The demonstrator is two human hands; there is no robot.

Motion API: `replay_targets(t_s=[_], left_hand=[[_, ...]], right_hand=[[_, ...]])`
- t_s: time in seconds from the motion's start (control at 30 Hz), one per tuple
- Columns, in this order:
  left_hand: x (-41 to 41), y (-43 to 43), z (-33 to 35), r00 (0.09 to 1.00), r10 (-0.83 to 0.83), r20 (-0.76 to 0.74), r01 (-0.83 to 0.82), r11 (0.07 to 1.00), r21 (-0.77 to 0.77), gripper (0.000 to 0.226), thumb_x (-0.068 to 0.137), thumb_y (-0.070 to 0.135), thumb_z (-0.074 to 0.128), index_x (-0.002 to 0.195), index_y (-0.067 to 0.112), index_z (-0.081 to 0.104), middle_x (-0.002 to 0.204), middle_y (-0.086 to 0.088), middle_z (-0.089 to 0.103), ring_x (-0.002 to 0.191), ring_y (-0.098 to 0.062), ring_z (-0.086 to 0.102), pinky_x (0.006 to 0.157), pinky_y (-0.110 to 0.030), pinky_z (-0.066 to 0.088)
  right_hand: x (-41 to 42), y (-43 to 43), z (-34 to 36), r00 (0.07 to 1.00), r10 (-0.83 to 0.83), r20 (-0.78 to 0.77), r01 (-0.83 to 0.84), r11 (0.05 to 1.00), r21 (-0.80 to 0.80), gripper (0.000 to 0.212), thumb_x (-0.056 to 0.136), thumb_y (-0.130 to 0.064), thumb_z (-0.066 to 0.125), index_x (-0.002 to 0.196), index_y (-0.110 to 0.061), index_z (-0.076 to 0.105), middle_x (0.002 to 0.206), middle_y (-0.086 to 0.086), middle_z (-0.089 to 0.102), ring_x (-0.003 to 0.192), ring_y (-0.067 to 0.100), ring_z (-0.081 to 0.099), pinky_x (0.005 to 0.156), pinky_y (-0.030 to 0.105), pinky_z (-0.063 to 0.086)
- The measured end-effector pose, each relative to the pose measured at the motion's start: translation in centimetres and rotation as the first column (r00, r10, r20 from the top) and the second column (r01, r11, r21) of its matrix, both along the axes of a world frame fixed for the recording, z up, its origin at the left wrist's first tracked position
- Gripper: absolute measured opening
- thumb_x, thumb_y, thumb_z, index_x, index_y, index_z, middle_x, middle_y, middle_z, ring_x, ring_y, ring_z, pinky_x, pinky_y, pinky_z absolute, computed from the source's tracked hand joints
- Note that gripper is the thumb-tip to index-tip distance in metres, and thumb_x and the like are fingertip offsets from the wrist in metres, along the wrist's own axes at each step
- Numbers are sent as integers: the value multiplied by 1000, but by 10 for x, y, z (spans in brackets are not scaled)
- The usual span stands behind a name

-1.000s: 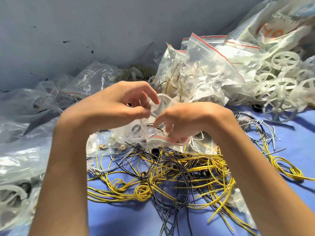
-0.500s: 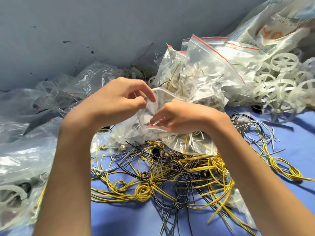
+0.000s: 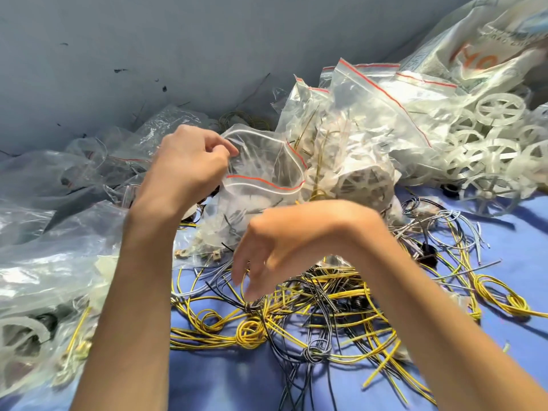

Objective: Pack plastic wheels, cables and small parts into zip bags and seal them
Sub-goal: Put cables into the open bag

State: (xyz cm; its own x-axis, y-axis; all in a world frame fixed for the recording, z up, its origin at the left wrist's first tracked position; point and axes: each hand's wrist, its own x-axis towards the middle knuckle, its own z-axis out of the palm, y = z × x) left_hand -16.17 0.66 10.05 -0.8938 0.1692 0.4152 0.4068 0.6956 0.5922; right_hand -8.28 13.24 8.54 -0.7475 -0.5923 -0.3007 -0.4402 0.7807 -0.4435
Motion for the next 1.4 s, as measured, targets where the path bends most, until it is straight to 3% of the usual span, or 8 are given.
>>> replay_targets(t_s=[0.1,0.27,0.43,0.7,0.93,1.13,1.3,1.4], left_hand=[[0,0,0,1000,-12,7,12,1000,-6,30,84,12,47,78,28,71,74,-7,69,50,-4,50,51,-13,38],[-1,-2,-1,998,-47,34,47,999,-6,31,85,11,46,79,27,72,48,6,56,34,-4,41,33,-10,28],[1,-3,-1,996,-82,34,82,997,-8,31,86,10,47,82,26,73,54,0,56,31,-3,38,31,-9,25],[0,-6,1,986,-154,61,157,987,-39,28,87,12,51,84,28,73,82,-11,70,39,-1,41,38,-8,29],[11,-7,8,889,-429,158,444,893,-73,19,94,14,53,97,22,70,91,-6,70,79,-18,63,64,-11,45],[13,-9,11,875,-457,161,465,885,-15,15,92,28,59,95,20,70,84,5,66,68,1,55,70,-17,43],[9,-10,10,924,-375,69,374,927,33,23,98,23,51,103,10,69,73,0,64,69,-15,60,70,-30,44],[12,-12,11,884,-458,97,453,889,70,42,91,40,44,83,7,67,66,-4,64,65,-9,55,68,-31,42]], right_hand=[[-2,-22,-18,989,128,-69,-108,965,239,35,81,-36,70,115,-32,66,88,-10,69,79,10,62,64,19,43],[2,-45,-38,974,164,-154,-97,925,367,43,73,-27,78,115,-25,66,91,-7,57,77,16,53,46,18,32],[3,-49,-39,959,184,-216,-97,928,361,40,75,-29,77,113,-22,67,96,-4,60,78,14,49,45,18,34],[-2,-8,-6,980,-49,-194,31,995,-99,17,82,-14,64,98,-8,69,87,6,71,73,15,61,67,30,50],[-6,4,3,961,-158,-226,104,966,-236,23,92,-6,49,108,-4,65,89,3,71,77,13,63,78,33,50],[-5,5,7,951,-200,-237,92,912,-401,30,99,-22,47,102,1,67,74,3,64,63,21,60,60,29,50],[-3,12,14,921,-275,-276,49,785,-618,25,94,-23,57,89,-4,71,62,-6,58,49,0,41,49,10,30],[-5,17,15,934,-278,-223,38,700,-713,23,95,-15,56,91,5,67,61,12,46,54,14,34,48,32,30]])
